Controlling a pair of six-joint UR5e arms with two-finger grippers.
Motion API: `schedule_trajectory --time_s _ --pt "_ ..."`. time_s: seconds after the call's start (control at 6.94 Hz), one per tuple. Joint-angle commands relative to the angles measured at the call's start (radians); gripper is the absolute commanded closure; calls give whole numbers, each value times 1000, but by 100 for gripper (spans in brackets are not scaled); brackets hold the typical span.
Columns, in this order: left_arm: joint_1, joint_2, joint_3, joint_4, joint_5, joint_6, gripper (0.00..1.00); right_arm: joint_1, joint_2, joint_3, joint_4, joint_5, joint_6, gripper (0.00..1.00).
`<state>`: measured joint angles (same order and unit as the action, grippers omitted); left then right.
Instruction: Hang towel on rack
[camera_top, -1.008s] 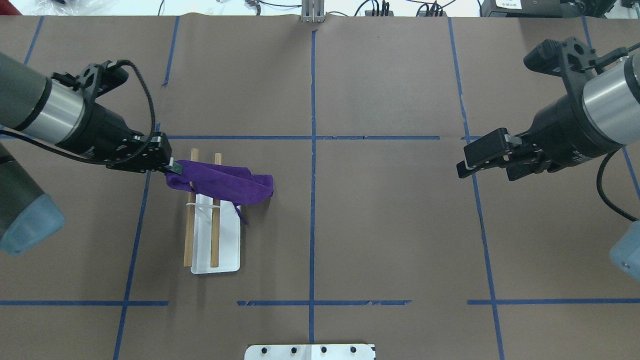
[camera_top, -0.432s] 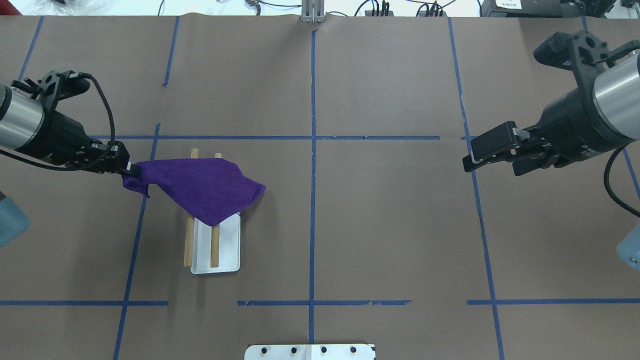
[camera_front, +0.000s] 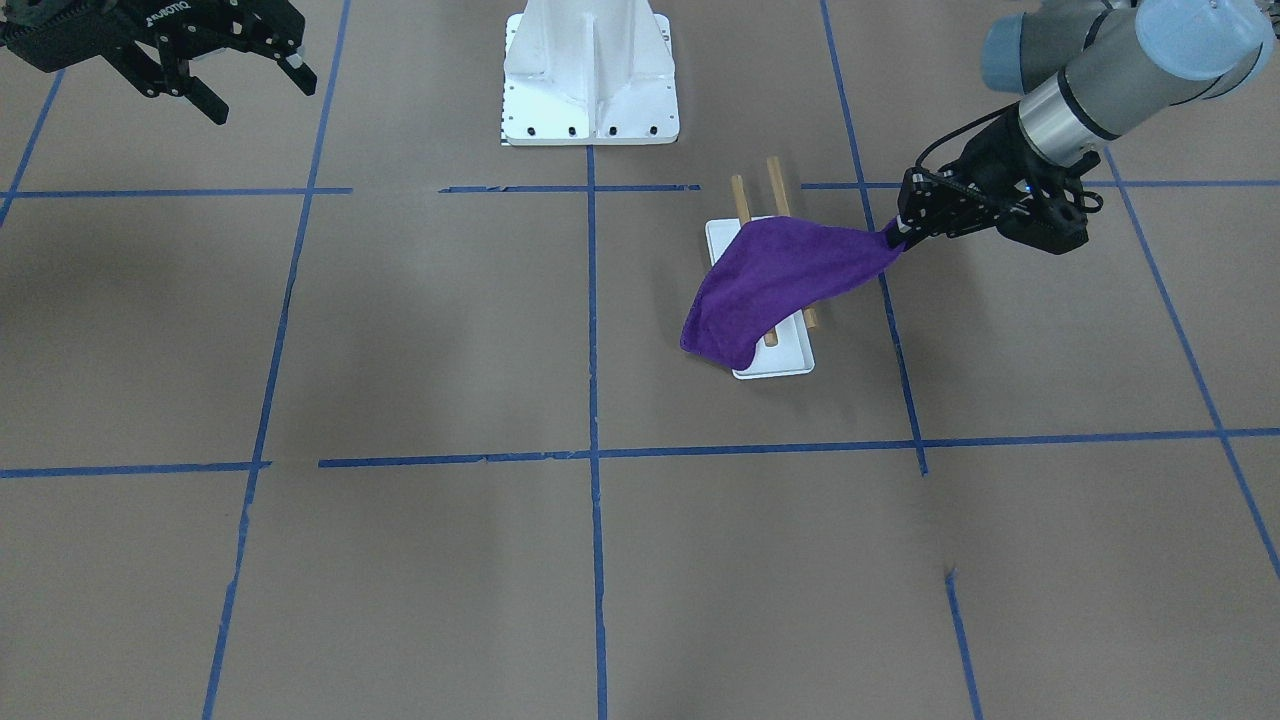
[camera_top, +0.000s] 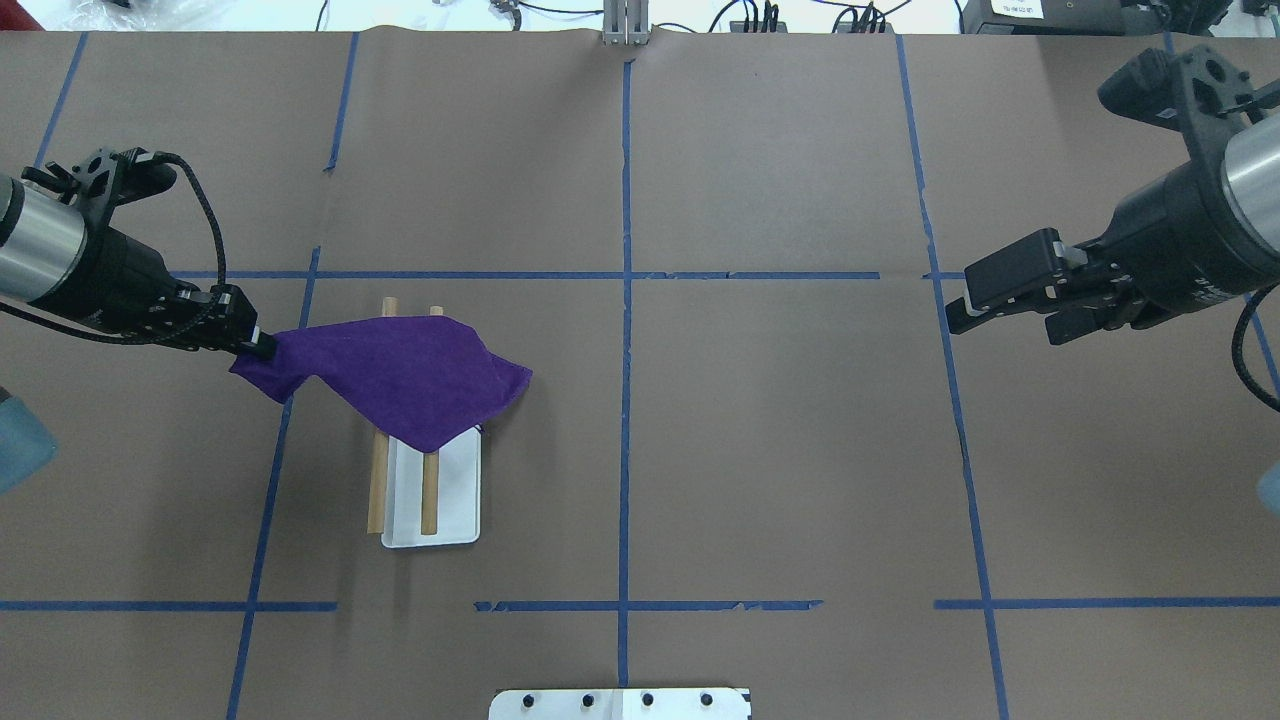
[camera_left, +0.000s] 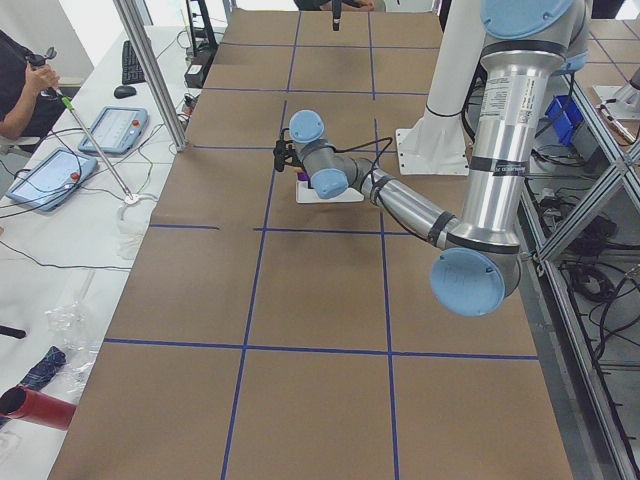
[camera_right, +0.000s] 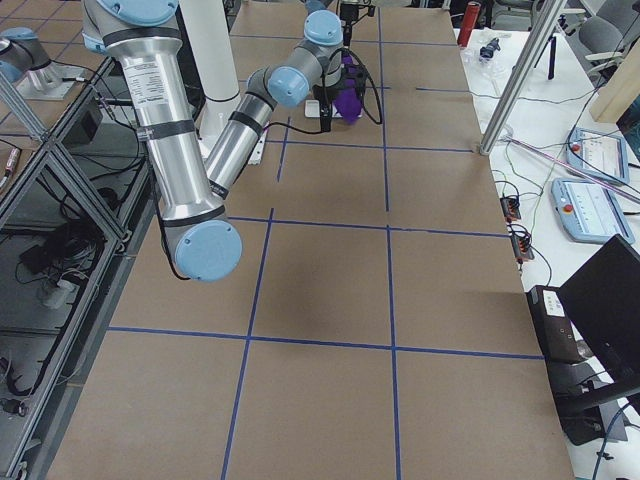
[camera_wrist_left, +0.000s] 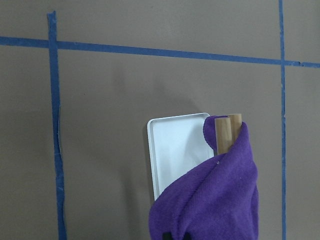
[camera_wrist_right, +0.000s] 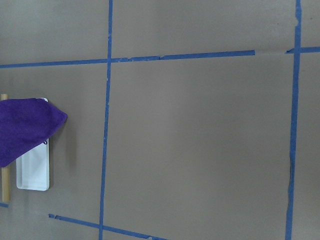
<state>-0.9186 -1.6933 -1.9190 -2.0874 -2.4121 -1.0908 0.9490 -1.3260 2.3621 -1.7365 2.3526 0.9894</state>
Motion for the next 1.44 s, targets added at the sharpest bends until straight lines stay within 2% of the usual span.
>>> schedule_trajectory --time_s 0.0,0.29,0.43,0.58,0.72,0.86,1.01,1.3 --pt "-2 3 23 -2 5 0 0 19 -51 37 0 4 0 0" --pt "-5 27 25 -2 13 84 0 101 -149 60 -5 5 0 0" --pt "-29 27 53 0 14 182 0 143 -218 49 -5 4 -3 0" --pt "-95 38 92 0 14 325 0 186 -267 22 -5 4 -81 0" --pt "-197 78 147 6 16 574 0 259 -347 -18 -5 4 -268 0" --pt "-300 81 219 9 16 770 0 349 -458 -68 -5 4 -559 0" --pt "-404 83 286 9 28 921 0 478 -493 -169 -6 4 -821 0" --pt "-582 83 369 79 74 1138 0 653 -487 -368 -8 -16 -1180 0"
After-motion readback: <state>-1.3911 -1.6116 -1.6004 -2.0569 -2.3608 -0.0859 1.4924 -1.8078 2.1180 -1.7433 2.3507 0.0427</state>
